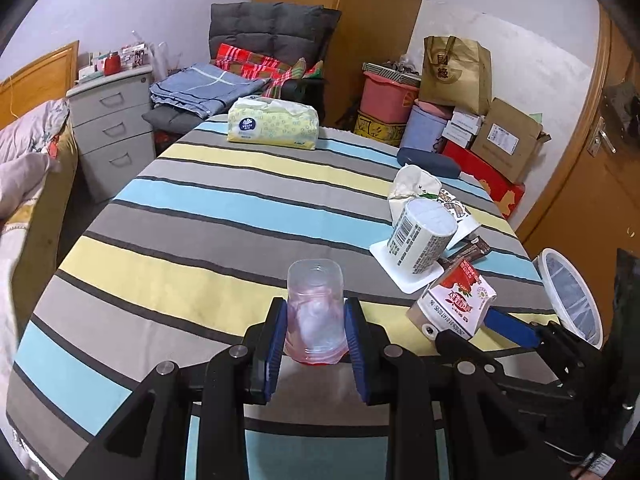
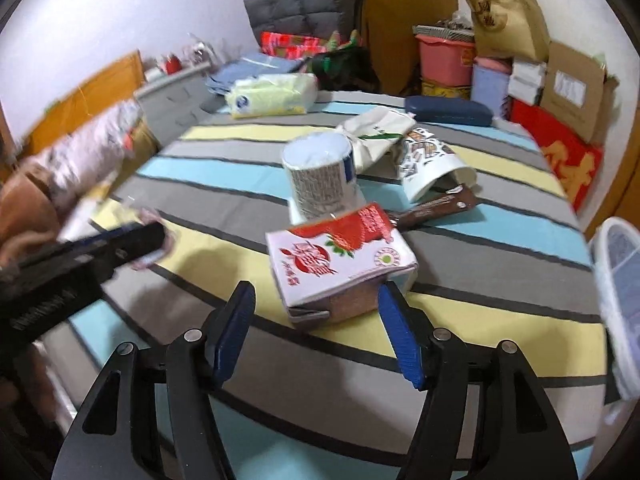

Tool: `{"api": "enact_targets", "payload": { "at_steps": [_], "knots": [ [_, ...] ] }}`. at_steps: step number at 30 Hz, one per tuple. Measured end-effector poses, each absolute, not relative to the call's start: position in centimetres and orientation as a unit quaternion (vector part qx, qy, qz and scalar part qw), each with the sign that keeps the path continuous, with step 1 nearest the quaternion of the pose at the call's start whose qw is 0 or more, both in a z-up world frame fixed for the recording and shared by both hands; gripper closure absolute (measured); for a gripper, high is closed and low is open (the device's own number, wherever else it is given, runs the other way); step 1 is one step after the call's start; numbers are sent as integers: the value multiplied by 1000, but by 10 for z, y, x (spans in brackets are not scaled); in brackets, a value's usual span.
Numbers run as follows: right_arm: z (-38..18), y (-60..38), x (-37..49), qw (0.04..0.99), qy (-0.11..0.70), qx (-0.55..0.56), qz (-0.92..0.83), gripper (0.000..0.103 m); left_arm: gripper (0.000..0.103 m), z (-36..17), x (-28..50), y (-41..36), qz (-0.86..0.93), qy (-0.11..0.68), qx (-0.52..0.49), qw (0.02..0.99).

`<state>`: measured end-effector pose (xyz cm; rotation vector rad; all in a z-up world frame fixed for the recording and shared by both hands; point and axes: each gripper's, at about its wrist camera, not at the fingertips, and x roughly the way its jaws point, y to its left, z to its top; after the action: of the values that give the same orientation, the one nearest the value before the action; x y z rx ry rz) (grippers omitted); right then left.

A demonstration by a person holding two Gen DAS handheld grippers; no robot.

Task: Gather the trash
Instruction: 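Grasp the clear plastic cup with the left tool while the right tool grasps the strawberry milk carton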

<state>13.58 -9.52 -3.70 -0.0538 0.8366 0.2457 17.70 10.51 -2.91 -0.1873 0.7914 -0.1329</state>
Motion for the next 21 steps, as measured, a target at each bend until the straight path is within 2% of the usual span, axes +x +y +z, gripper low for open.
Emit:
{"api": "enact_targets", "payload": {
  "at_steps": [11, 16, 21],
  "knots": [
    [-32, -161, 136, 905, 425, 11, -9, 38, 73, -36, 178, 97, -89, 390, -89, 912],
    [-20, -171, 136, 911, 398, 108, 8, 38, 73, -40, 182, 96, -97, 396, -94, 908],
    [-18, -149, 154, 919, 386, 85, 2, 38, 73, -42, 186, 94, -103, 402, -91, 905]
  ]
}}
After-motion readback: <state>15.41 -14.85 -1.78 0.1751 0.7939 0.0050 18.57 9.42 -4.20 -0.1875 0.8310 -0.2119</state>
